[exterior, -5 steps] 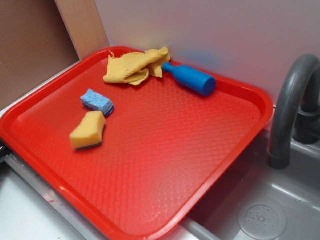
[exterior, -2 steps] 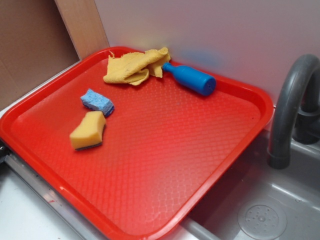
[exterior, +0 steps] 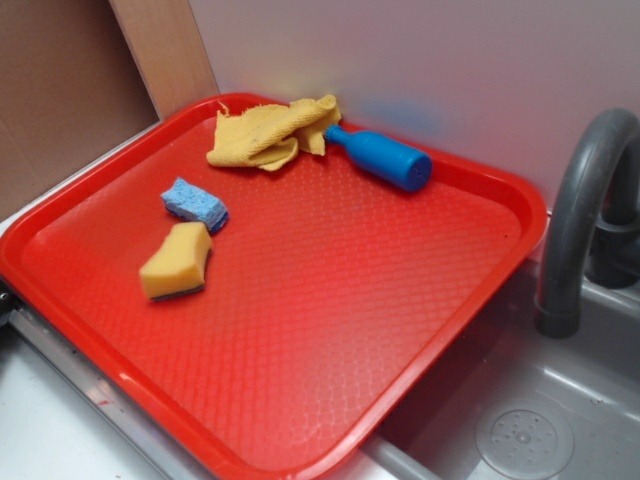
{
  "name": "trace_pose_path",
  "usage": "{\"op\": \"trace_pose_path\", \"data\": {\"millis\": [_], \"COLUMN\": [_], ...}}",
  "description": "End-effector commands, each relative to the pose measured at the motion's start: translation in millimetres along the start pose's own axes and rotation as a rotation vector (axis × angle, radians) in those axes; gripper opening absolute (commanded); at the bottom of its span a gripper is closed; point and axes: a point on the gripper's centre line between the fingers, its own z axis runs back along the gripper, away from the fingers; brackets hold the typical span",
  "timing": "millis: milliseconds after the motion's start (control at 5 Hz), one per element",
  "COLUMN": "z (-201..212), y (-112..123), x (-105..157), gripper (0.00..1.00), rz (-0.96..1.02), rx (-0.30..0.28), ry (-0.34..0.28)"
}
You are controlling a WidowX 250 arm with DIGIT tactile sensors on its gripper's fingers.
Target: Grab the green sponge.
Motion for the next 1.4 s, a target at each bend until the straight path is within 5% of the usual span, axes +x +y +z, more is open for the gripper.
{"op": "trace_pose_path", "data": {"millis": [0,400,1200], "z": [-52,-134,-203], "y": [-36,-35,-66], "x": [42,73,68], "gripper": [1.00,1.00,1.00], "rz": [0.229,0.319,0.254], "rx": [-0.081,-0.093,-0.074], "ry": [0.148,0.235,0.325]}}
